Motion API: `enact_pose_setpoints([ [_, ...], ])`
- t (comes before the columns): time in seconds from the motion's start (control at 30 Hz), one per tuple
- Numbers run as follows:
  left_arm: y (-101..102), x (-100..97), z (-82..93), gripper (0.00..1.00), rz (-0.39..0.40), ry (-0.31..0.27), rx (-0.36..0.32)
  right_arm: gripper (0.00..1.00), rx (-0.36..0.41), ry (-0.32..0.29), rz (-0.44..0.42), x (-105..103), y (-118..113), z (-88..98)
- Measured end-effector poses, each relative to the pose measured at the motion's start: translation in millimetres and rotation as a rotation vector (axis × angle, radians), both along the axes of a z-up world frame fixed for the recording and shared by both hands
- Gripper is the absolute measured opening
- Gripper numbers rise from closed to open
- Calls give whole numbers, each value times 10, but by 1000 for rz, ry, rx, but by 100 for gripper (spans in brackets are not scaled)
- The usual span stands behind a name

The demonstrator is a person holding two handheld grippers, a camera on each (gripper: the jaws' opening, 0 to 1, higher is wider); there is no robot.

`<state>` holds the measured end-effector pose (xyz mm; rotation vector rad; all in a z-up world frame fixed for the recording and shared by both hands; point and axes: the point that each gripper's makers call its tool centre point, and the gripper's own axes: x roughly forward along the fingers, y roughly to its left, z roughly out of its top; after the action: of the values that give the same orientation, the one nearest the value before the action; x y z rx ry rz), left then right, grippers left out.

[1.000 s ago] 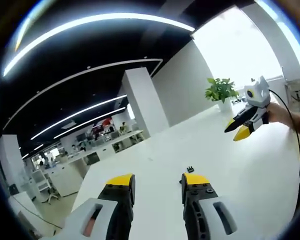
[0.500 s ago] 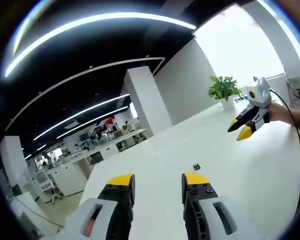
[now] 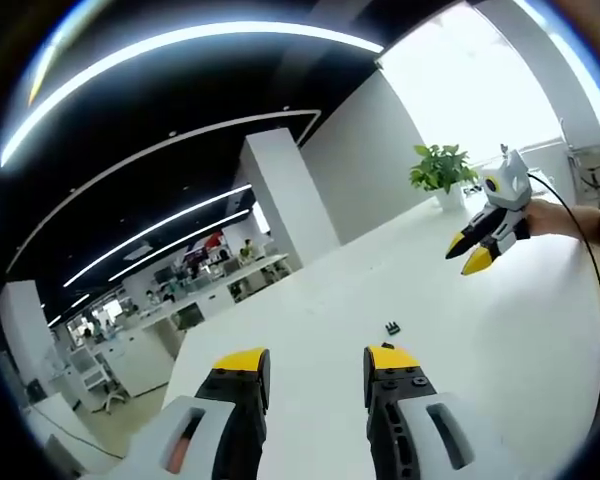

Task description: Snap the two parts of the plastic buckle together until the buckle closes and remains connected.

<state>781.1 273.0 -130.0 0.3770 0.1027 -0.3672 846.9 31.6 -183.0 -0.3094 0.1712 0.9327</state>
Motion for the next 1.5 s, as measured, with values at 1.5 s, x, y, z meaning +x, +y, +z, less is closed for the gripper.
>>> enact_pose_setpoints([
  [1.5,-76,350,-143,38,-62,95,-27,29,-11,52,47,152,304,-116],
])
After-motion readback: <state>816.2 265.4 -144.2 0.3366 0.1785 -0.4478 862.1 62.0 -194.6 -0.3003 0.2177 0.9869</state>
